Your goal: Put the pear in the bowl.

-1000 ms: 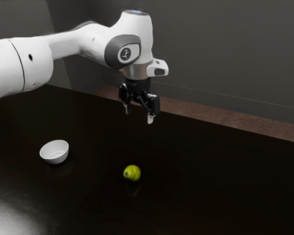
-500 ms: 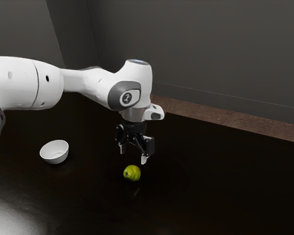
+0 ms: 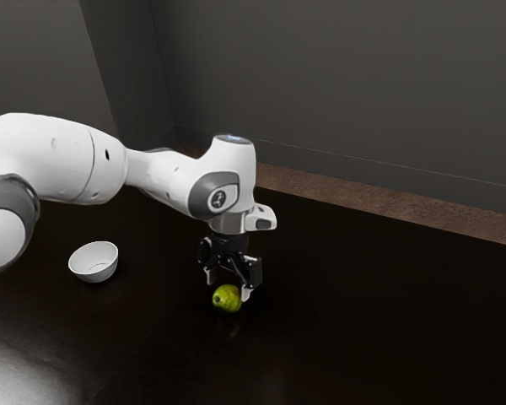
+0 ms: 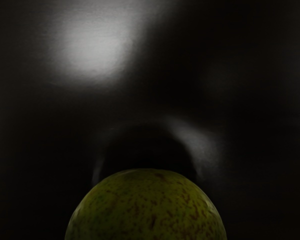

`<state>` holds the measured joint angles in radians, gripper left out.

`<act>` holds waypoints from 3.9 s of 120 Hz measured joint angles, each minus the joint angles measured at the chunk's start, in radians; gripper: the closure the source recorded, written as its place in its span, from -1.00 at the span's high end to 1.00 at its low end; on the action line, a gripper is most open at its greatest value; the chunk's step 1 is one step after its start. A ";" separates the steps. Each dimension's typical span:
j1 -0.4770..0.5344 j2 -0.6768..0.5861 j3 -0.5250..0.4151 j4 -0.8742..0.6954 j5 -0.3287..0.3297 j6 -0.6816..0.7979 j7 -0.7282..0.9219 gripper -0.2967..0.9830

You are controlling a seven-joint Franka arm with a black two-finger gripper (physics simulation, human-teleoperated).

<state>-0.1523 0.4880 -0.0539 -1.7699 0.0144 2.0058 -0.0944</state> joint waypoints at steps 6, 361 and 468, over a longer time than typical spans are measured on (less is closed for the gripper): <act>0.001 0.015 0.000 0.000 -0.001 0.010 0.003 0.54; 0.230 -0.379 0.334 -0.315 0.107 0.018 0.336 -0.04; 0.241 -0.147 0.317 -0.174 0.087 0.127 0.446 0.02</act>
<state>0.0887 0.3411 0.2632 -1.9436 0.1017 2.1331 0.3514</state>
